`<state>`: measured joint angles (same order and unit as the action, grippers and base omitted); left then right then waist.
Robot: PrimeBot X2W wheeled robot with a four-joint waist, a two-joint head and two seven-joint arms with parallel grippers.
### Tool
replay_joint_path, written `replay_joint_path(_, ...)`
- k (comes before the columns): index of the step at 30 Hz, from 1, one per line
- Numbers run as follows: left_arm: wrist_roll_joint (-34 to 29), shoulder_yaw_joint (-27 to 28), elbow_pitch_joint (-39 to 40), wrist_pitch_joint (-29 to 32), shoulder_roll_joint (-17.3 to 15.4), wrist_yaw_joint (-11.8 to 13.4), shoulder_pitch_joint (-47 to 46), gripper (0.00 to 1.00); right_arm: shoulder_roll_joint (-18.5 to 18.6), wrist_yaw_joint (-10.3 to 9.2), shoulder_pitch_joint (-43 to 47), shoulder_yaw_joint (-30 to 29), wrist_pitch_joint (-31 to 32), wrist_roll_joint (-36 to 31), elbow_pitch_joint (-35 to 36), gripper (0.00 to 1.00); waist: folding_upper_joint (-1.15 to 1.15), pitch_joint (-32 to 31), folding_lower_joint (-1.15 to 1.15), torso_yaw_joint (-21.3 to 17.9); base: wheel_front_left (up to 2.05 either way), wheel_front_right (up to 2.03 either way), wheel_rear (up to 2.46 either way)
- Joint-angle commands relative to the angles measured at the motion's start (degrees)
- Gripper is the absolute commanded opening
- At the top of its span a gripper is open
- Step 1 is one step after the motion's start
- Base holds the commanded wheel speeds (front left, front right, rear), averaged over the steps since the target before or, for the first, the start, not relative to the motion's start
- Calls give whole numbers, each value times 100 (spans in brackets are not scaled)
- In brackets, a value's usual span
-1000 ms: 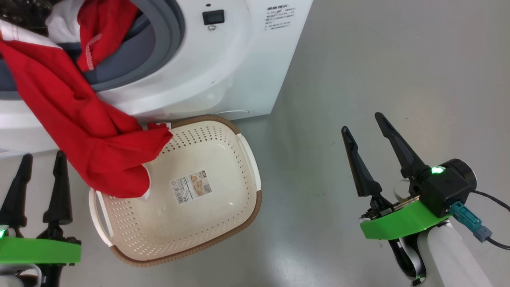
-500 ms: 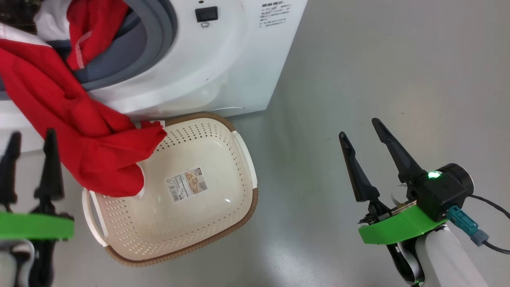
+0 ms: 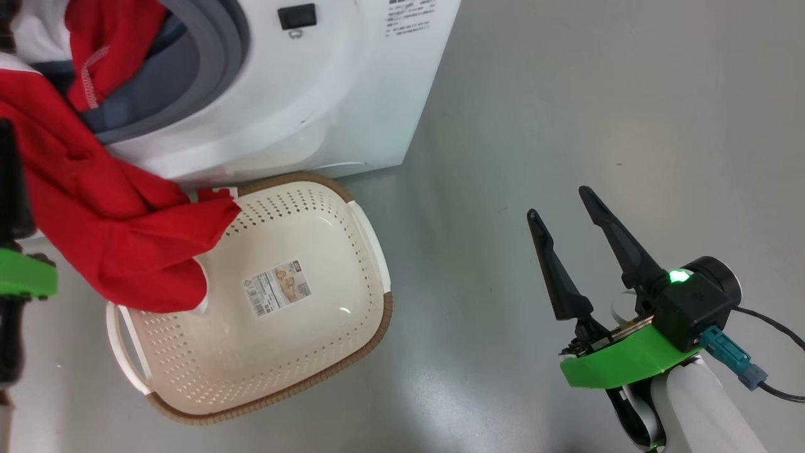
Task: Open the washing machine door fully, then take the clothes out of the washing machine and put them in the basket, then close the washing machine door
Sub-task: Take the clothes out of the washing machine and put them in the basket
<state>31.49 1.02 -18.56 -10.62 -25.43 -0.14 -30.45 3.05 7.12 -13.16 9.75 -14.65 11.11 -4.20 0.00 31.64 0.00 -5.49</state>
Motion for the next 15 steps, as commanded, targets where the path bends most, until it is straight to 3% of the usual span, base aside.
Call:
replay_joint_path(1,-109,135,-19,107,-386,57,-210,100,-17,36,8,123,-35,82,153,100,0,40,0,-30,0,0,0)
replay_joint_path(15,-1015,-444,-707,707,-988,446,-1032,100,-17,36,-67,226,-35,169,161,100,0,173,0,-164,0,0,0)
